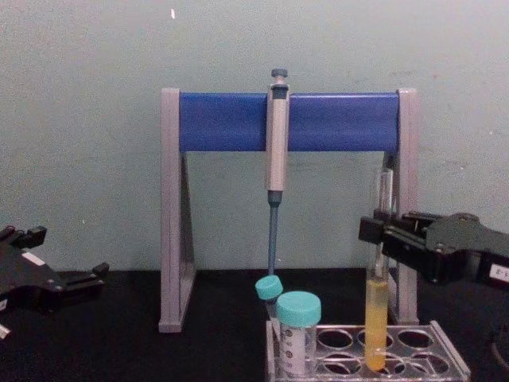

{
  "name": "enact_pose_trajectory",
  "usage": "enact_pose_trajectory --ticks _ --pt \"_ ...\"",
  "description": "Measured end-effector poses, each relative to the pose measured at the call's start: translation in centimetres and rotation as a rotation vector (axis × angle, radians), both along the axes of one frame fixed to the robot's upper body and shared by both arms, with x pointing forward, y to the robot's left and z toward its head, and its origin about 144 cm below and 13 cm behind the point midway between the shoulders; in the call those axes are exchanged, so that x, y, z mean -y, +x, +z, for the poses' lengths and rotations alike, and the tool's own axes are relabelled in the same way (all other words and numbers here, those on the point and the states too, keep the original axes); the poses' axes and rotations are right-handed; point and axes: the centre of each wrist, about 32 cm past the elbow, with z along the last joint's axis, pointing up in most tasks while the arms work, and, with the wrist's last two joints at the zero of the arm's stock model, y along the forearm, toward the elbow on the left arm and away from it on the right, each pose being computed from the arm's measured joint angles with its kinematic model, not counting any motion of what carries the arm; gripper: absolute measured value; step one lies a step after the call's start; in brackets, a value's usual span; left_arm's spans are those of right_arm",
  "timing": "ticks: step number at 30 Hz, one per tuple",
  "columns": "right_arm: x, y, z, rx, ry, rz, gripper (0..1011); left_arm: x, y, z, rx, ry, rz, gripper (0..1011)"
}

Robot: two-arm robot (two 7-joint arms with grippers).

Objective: Pick up the test tube from the test tube rack, shake it, then place it back into the test tube rack.

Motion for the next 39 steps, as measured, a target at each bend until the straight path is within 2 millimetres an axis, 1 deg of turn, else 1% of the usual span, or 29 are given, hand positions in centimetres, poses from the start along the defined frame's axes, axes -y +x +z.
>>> enact_pose_trajectory --ticks 19,39 --pt "-0.2 0.1 -0.9 -0.036 -0.027 0.009 232 0.0 0.0 0.0 0.000 0.000 0.000 1002" --pt "-0.3 0.2 -1.3 -0.056 -0.044 0.006 232 0.0 0.0 0.0 0.000 0.000 0.000 1001"
